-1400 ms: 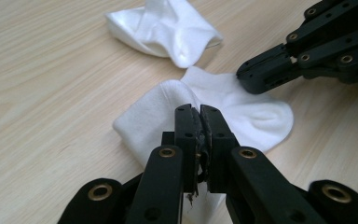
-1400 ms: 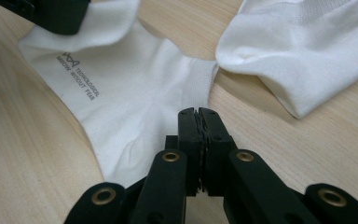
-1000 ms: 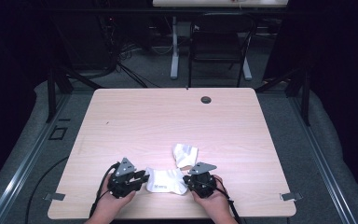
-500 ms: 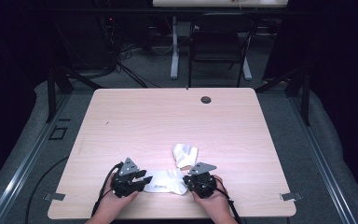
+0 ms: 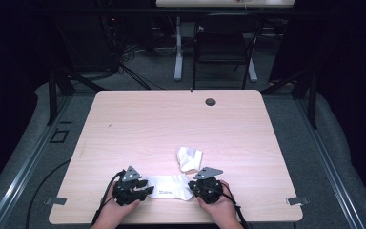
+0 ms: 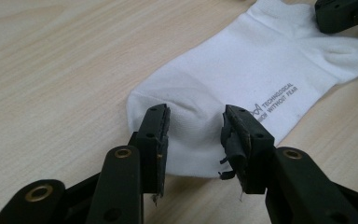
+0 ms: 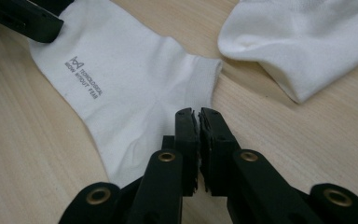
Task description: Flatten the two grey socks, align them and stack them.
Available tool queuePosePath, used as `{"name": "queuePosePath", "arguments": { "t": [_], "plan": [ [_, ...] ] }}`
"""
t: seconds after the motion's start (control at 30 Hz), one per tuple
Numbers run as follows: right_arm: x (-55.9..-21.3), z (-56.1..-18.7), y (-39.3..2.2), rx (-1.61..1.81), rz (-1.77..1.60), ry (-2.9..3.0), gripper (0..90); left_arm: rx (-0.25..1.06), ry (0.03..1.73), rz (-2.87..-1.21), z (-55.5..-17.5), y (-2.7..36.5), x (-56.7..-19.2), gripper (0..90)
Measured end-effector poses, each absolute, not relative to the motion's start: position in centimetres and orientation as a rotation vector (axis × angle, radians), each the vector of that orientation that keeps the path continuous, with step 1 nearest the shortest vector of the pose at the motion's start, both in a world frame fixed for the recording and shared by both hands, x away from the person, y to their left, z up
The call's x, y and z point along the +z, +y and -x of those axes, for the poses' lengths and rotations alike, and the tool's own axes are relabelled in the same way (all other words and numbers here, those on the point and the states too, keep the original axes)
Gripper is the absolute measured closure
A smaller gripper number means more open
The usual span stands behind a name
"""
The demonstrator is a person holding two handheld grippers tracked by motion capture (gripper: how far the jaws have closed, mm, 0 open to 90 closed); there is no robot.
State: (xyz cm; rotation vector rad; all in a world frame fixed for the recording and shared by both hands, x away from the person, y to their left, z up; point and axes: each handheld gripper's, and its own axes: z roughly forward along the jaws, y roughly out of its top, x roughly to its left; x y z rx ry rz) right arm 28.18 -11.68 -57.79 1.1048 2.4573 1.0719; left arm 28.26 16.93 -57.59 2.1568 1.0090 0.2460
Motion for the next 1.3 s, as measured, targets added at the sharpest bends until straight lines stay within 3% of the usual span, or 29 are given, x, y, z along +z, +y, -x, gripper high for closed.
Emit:
{"name": "queuePosePath", "arguments": {
  "t": [0.27,0.47,0.7,0.93,1.3],
  "plan": [
    [-57.6,-27.7,-12.1,1.051,-1.113,2.466,85.6,0.223,1.007,-2.156,-27.4,16.8,-57.6,58.2],
    [-57.5,-27.7,-12.2,1.058,-1.125,2.473,79.3,0.233,0.974,-2.147,-27.5,16.6,-57.1,53.0],
    [-57.0,-27.8,-12.4,1.126,-1.098,2.428,65.5,0.299,0.947,-2.105,-28.2,17.3,-56.6,48.3],
    [-56.5,-28.5,-12.1,1.123,-1.043,2.399,46.2,0.363,0.927,-2.089,-29.2,17.9,-56.5,45.3],
    [-55.3,-30.1,-11.9,1.148,-1.092,2.381,47.6,0.356,0.963,-2.057,-30.9,18.4,-56.2,39.8]
  ]
}}
